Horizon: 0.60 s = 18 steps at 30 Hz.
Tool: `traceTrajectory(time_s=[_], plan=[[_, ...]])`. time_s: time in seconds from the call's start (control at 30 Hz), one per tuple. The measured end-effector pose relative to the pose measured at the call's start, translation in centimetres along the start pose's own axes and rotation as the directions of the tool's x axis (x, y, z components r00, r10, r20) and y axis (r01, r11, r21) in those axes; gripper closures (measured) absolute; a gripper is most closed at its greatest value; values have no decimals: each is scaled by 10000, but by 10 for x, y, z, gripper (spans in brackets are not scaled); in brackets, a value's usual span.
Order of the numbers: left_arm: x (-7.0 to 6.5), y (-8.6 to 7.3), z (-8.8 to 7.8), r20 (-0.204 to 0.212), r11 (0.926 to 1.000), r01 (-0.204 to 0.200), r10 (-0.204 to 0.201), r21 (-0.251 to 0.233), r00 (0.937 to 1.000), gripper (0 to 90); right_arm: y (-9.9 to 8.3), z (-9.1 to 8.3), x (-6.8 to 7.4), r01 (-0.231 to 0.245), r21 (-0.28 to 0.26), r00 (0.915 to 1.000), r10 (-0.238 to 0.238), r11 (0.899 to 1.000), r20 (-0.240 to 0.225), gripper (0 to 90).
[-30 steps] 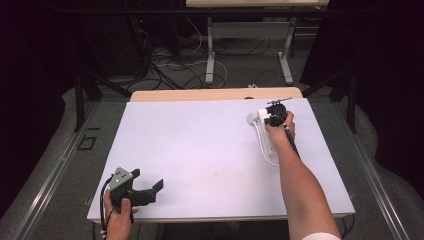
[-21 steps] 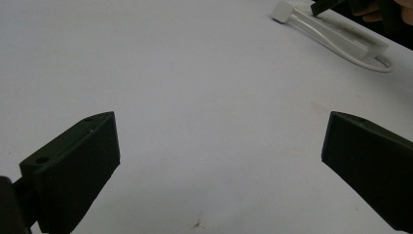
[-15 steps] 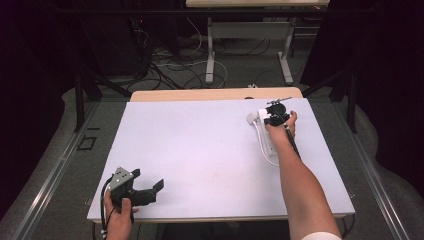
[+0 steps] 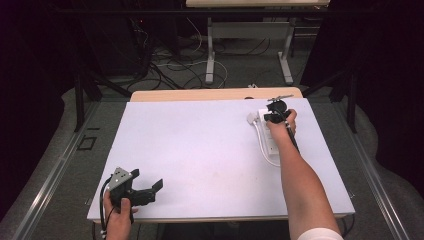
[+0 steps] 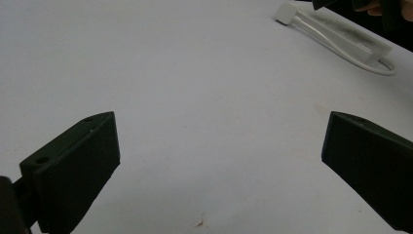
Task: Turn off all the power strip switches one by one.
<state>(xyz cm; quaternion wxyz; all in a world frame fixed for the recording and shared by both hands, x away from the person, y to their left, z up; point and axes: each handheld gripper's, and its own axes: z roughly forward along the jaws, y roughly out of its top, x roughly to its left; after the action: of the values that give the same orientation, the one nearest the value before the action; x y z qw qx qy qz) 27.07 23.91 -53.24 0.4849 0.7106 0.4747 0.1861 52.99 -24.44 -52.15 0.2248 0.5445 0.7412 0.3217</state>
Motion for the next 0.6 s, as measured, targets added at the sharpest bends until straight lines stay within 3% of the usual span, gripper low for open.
traceTrajectory(time_s=[0.2,0.6], plan=[[0,0,0,-17,10000,6,-6,5,10000,4,4,2,1,560,90,9984,-560,9984,16,900],[0,-1,0,-42,9998,153,-153,-101,9999,4,7,7,-1,402,-118,9992,-401,9991,55,900]])
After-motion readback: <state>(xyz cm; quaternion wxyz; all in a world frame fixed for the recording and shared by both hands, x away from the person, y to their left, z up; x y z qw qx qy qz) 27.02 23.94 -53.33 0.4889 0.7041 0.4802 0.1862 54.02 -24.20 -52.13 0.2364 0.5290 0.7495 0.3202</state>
